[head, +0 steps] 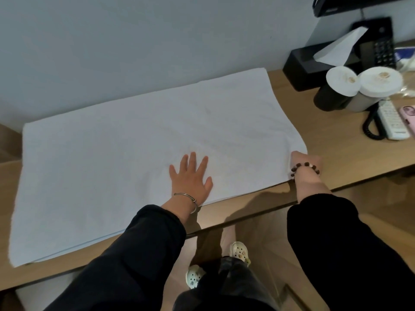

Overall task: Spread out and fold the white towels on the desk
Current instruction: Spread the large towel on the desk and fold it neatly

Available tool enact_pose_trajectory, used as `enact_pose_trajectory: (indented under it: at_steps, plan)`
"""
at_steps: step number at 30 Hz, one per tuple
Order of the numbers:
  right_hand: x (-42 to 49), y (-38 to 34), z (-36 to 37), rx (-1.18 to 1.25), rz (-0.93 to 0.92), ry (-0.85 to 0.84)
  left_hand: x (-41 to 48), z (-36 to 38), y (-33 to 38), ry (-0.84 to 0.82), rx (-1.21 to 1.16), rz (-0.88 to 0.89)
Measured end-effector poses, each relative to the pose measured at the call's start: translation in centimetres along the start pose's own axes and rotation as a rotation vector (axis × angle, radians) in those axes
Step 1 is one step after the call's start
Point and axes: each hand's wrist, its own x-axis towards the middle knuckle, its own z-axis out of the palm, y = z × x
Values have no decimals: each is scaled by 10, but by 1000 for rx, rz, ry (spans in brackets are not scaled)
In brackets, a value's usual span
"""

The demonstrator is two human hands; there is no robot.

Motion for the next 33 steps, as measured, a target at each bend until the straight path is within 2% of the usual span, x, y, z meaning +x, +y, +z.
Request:
enact_pose_trajectory:
  at_steps: [5,8,9,11,12,13,14,16,19,20,22,24,26,28,30,33]
  plan:
    - [2,9,3,-52,-193,162,0,-4,-2,-4,9,30]
    - [-18,3,25,-441,-420,447,0,-5,-2,-5,24,34]
    - [-33,-3,37,-538,-577,428,-1,-5,-1,-11,28,36]
    - [-57,-3,70,-746,-961,142,0,-9,-2,-15,43,50]
    - [-65,3,82,-829,-1072,-6,1,-12,-3,2,50,66]
    - [-69,8,88,-895,-1109,-82,2,-17,-4,32,52,90]
    - [-68,10,89,-897,-1107,-84,5,-21,-5,61,52,122]
    - [-65,-2,83,-826,-1087,52,13,-32,-4,70,15,184]
    - [-63,-39,78,-830,-916,-54,35,-48,-9,68,-150,113]
    - [-61,-49,80,-897,-950,-63,46,-51,-15,127,-201,71]
    - [-62,-67,90,-941,-1146,-43,71,-52,-29,237,-218,-21]
    - [-60,-85,107,-834,-1333,-73,98,-50,-41,220,-208,-151]
    - [-56,-104,130,-855,-1438,-174,124,-43,-44,132,-188,-242]
    - [-41,-116,152,-974,-1472,-268,142,-32,-44,72,-114,-254]
    - [-13,-127,162,-1034,-1441,-299,150,-24,-45,93,-85,-254]
    - [32,-148,161,-996,-1314,-178,155,-20,-47,98,-85,-251]
